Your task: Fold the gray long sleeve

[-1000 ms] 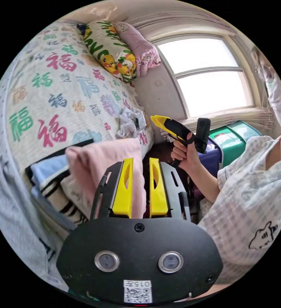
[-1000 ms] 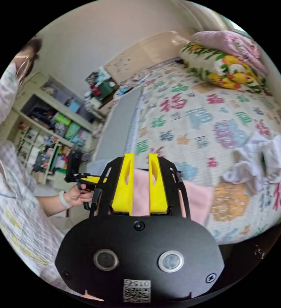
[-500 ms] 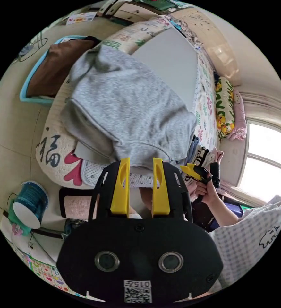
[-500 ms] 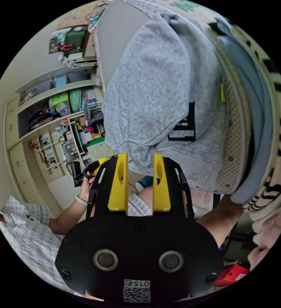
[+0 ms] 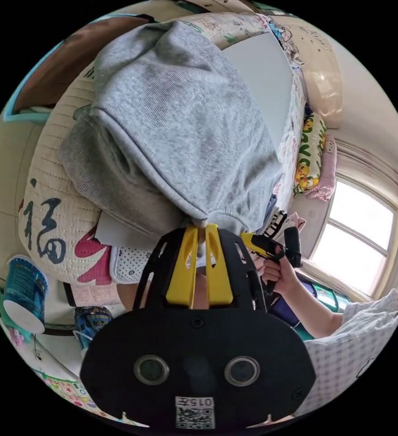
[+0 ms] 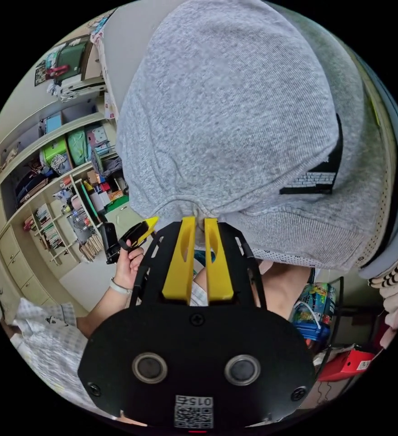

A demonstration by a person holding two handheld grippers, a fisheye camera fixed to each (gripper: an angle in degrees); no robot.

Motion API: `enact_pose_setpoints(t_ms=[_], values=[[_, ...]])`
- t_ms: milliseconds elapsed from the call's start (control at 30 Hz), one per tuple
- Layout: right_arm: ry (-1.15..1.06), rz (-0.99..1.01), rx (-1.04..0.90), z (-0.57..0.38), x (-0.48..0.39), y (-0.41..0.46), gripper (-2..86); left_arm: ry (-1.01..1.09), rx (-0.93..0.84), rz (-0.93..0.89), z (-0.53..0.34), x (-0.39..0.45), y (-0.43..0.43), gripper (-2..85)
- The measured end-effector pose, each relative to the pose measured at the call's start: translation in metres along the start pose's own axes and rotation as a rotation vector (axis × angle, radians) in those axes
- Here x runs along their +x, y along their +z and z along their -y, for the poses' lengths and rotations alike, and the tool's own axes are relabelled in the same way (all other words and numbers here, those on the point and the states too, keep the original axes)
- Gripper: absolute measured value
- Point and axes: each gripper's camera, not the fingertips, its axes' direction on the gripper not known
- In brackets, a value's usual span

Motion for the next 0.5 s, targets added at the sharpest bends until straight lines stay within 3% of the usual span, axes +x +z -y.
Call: enact_pose_setpoints(t_ms=[100, 167, 233, 367, 433, 500], values=[[-0.056, 0.072, 0.065, 0.005, -0.019, -0.027, 2.6, 0.050, 0.051, -0.124, 0.002, 0.005, -0.020, 1.9], [-0.142, 0.237, 0.231, 0.025, -0.060, -0.080, 2.3, 0.166, 0.158, -0.274, 0.030, 0.042, -0.060, 1.8], [-0.316, 0.271, 0.361, 0.063, -0.119, -0.125, 2.6, 0.322, 0.258, -0.346, 0.077, 0.093, -0.093, 2.1], [-0.573, 0.158, 0.656, 0.125, -0.244, -0.203, 5.4, 0.568, 0.506, -0.417, 0.173, 0.199, -0.159, 5.1], [-0.641, 0.106, 0.653, 0.120, -0.251, -0.206, 6.2, 0.598, 0.540, -0.443, 0.174, 0.204, -0.173, 5.9], [-0.648, -0.022, 0.632, 0.105, -0.229, -0.191, 6.7, 0.611, 0.542, -0.354, 0.154, 0.191, -0.177, 6.5]])
